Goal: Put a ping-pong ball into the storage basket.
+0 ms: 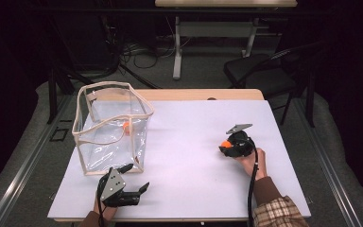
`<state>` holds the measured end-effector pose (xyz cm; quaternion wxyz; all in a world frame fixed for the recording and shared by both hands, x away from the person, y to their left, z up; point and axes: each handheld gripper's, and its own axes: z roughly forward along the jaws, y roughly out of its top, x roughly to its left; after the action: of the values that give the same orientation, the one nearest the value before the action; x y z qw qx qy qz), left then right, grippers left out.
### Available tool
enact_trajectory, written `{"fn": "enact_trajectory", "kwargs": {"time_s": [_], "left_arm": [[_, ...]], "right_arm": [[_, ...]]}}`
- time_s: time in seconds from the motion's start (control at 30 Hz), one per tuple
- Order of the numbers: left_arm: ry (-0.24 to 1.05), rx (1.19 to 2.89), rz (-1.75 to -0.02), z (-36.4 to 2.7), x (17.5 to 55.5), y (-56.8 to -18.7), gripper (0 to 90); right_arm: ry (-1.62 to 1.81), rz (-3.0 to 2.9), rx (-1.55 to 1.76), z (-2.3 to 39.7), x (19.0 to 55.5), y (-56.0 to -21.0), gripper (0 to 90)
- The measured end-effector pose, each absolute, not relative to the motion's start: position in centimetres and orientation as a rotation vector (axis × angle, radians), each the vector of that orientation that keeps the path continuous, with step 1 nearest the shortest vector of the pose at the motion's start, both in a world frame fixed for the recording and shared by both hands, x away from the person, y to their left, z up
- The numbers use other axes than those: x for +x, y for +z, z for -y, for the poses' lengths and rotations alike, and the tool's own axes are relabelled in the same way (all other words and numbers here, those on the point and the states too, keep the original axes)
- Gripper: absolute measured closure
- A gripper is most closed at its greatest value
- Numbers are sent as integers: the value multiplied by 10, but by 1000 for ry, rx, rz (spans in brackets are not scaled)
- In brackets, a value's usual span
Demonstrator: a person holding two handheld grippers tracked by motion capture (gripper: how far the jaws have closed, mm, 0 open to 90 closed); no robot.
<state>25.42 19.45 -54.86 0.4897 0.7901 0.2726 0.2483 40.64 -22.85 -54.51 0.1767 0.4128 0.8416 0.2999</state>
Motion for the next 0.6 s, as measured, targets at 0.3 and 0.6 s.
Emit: {"fn": "enact_trajectory", "kwargs": {"time_s": [0.3,0.6], "left_arm": [[603,1920,-662,-195,254,-548,159],[607,1919,-661,-194,254,-548,159]], "right_arm": [[890,-2358,1148,228,403,-540,505],[923,-2354,1142,228,401,-535,506]]}}
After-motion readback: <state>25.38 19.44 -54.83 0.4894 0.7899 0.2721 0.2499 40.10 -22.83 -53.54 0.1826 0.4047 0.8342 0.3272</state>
